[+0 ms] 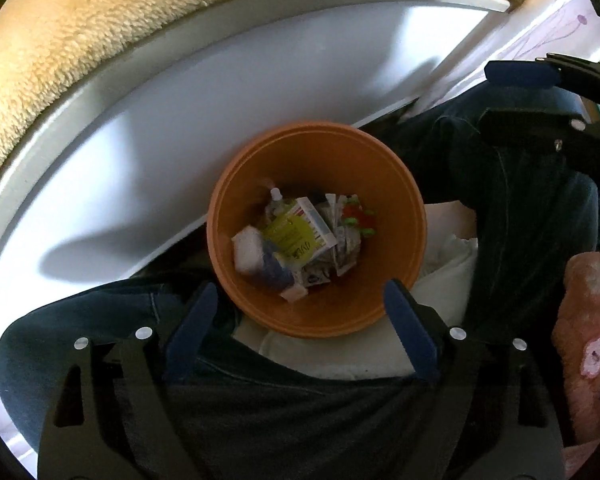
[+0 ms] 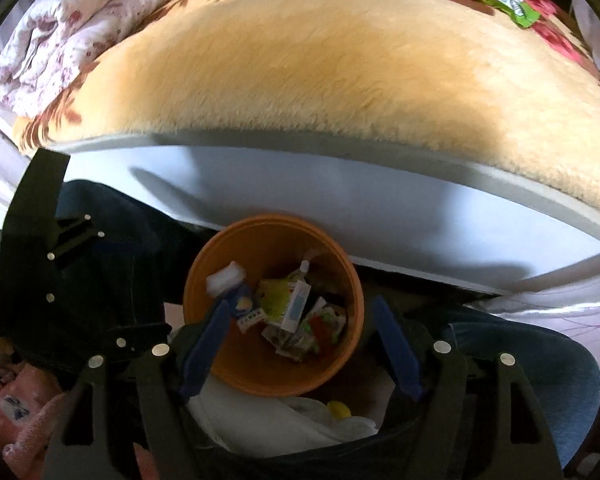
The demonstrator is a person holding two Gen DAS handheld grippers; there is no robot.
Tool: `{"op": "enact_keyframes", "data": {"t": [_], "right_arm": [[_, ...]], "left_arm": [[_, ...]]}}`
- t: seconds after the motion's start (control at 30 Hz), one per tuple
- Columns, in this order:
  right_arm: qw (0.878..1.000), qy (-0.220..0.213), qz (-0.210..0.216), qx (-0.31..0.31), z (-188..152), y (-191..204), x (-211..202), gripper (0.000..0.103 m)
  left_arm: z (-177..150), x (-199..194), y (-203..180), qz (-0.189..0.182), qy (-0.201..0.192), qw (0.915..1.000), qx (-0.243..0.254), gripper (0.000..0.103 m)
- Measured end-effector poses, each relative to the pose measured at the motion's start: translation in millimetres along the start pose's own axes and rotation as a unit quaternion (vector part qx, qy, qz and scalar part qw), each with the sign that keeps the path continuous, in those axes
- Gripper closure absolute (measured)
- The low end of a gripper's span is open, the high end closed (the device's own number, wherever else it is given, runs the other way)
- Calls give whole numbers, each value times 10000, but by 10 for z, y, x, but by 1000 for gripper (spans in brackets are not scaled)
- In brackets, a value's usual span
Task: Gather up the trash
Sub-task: 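Move both tools back up toward the last trash on the bed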
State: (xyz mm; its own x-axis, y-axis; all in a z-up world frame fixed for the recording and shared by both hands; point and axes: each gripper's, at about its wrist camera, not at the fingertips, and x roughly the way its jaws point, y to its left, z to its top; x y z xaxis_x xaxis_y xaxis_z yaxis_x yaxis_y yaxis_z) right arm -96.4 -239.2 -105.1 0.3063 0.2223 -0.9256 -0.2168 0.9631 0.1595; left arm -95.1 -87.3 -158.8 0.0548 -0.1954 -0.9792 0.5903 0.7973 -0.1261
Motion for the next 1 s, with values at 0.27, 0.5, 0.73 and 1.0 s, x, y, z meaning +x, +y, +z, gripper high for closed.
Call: {"op": "enact_keyframes", "data": {"t": [0.27, 0.5, 0.73, 1.0], "right_arm": [[9995, -315, -31, 85, 132, -80, -253, 26], [9968, -796, -102, 55, 345, -149, -605, 20], [9837, -1687, -558, 286, 924, -625, -956, 7], [9606, -2152, -1715, -395, 2109, -1161, -789, 6]], "left_arm": [[83, -292, -23, 40, -375, 9992, 95, 18], [230, -653, -39, 162, -838, 9963, 139, 17], [487, -1249, 23, 184, -1785, 9838, 43, 11], [903, -1534, 252, 204, -2246, 9739, -264, 11]]}}
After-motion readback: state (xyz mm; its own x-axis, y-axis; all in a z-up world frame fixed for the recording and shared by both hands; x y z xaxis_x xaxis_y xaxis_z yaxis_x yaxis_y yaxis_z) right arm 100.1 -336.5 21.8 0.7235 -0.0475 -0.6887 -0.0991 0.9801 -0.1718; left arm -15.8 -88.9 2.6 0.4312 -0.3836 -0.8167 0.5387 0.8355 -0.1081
